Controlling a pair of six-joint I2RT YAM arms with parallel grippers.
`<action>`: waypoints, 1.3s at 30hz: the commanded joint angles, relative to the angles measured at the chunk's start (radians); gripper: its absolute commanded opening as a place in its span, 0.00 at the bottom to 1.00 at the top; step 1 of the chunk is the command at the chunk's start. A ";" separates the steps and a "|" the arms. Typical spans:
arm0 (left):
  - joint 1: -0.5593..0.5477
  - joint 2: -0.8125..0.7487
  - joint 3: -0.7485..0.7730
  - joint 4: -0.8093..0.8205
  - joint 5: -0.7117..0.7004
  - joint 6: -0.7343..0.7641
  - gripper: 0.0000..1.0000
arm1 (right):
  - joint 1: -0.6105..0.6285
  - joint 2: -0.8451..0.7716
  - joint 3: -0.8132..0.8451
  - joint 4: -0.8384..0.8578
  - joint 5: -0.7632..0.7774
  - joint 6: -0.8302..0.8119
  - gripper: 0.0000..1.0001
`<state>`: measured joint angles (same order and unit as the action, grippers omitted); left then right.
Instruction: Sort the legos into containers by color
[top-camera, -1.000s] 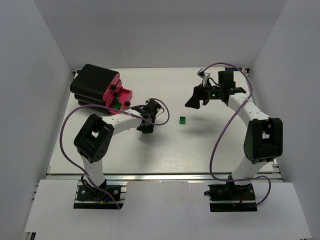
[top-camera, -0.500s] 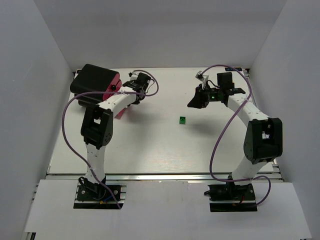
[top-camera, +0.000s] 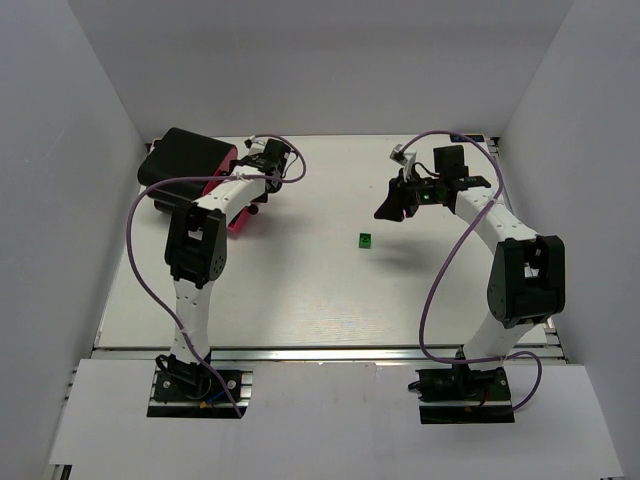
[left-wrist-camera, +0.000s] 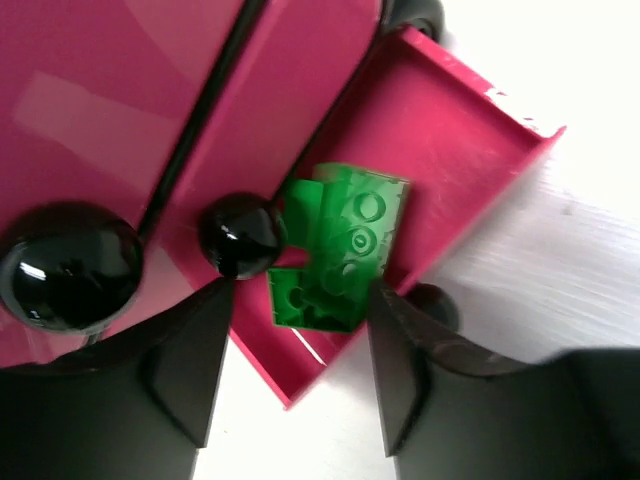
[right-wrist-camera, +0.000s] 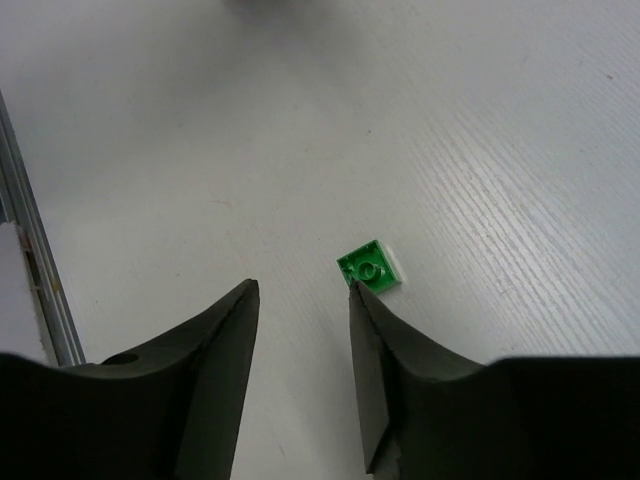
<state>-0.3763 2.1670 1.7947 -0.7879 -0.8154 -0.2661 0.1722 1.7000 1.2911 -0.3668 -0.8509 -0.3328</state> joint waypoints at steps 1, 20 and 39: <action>0.014 -0.032 0.017 -0.017 -0.019 -0.004 0.70 | 0.001 -0.023 0.024 -0.034 -0.011 -0.044 0.49; 0.004 -0.568 -0.385 0.306 0.787 -0.106 0.75 | 0.147 0.133 0.088 -0.238 0.283 -0.173 0.77; 0.004 -1.217 -0.958 0.302 0.835 -0.364 0.85 | 0.231 0.331 0.163 -0.147 0.374 -0.704 0.84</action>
<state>-0.3759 1.0389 0.8585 -0.4679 0.0387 -0.5835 0.3820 2.0251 1.4002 -0.5034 -0.4782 -0.9367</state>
